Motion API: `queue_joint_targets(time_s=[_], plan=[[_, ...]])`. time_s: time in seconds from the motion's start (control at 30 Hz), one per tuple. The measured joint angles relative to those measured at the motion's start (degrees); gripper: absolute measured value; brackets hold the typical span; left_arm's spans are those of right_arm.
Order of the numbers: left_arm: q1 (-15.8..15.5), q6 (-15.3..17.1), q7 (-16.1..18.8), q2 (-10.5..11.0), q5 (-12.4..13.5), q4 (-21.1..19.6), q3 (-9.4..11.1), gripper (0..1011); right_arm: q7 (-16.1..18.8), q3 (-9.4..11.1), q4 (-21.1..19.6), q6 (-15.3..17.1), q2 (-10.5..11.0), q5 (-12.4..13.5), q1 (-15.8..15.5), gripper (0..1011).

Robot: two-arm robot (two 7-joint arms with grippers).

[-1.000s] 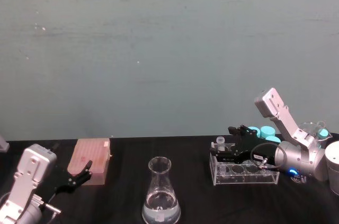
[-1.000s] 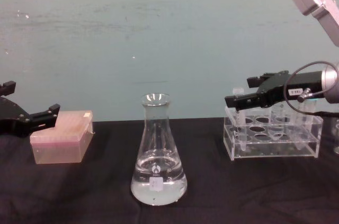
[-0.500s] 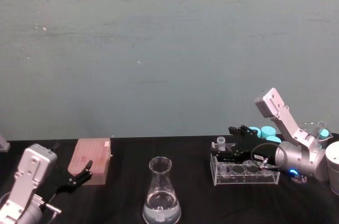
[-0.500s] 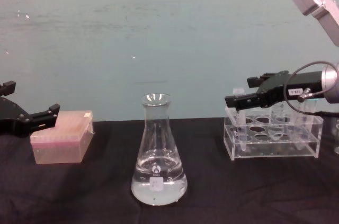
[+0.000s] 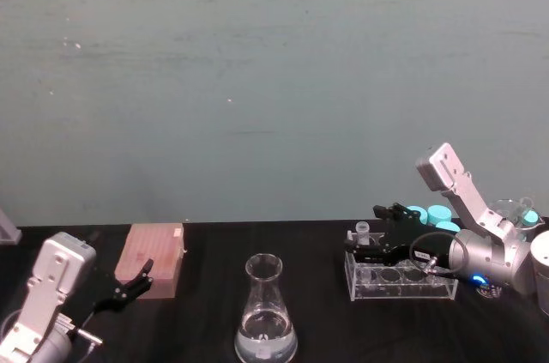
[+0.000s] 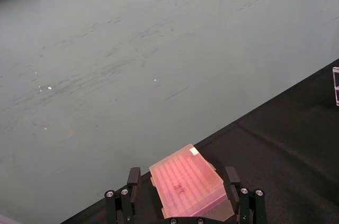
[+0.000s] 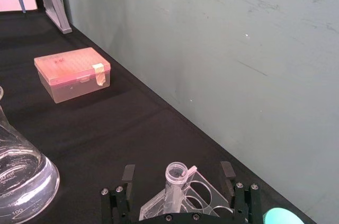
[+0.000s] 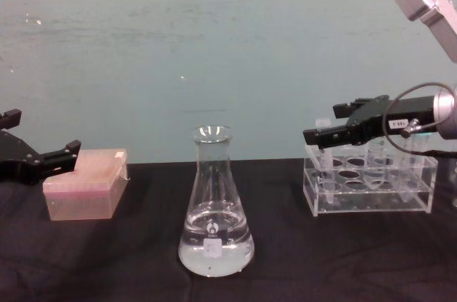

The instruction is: Pour the liquid from the test tube into the beaker using one hand.

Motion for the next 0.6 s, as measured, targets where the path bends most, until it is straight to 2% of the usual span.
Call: queue_joint_targets(time_s=[0.6], plan=[[0.0, 0.0, 0.0, 0.0, 0.0, 0.0, 0.0, 1000, 0.0, 0.0, 0.0, 0.0, 0.0, 0.0, 0.0, 1000]])
